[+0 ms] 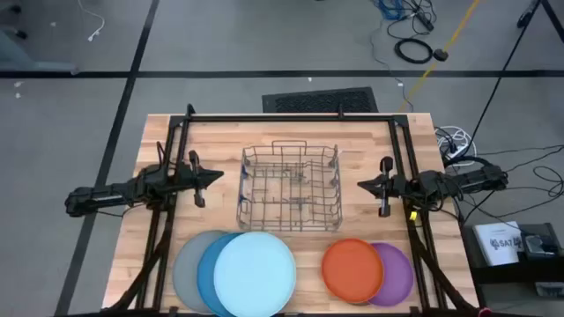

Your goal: Sort dishes

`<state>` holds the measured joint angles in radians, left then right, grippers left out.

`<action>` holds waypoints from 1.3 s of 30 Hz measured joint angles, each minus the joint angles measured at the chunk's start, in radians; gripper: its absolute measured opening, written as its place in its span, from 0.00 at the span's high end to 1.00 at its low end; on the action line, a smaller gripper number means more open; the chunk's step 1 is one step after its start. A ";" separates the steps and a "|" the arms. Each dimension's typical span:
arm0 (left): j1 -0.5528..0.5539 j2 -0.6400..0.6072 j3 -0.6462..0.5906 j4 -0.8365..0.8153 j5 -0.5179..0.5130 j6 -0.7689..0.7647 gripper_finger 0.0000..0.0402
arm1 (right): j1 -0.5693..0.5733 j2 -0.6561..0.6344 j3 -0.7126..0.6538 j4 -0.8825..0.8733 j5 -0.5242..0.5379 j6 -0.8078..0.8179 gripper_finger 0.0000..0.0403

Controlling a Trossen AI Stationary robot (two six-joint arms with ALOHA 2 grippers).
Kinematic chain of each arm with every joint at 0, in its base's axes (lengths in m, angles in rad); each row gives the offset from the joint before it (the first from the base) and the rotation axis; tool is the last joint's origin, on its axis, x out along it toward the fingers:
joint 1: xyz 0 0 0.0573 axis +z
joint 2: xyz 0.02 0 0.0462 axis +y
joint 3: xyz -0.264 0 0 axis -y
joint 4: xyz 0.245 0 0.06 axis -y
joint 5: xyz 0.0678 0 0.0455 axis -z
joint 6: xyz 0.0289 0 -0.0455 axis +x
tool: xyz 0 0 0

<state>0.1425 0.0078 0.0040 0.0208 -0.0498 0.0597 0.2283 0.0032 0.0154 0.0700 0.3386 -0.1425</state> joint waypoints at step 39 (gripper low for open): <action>0.000 0.000 0.000 0.000 0.000 0.000 1.00 | 0.000 0.000 0.000 0.041 -0.001 0.078 1.00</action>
<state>0.1422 0.0078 0.0041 0.0207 -0.0498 0.0593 0.2283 0.0032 0.0151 0.1113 0.3378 -0.0642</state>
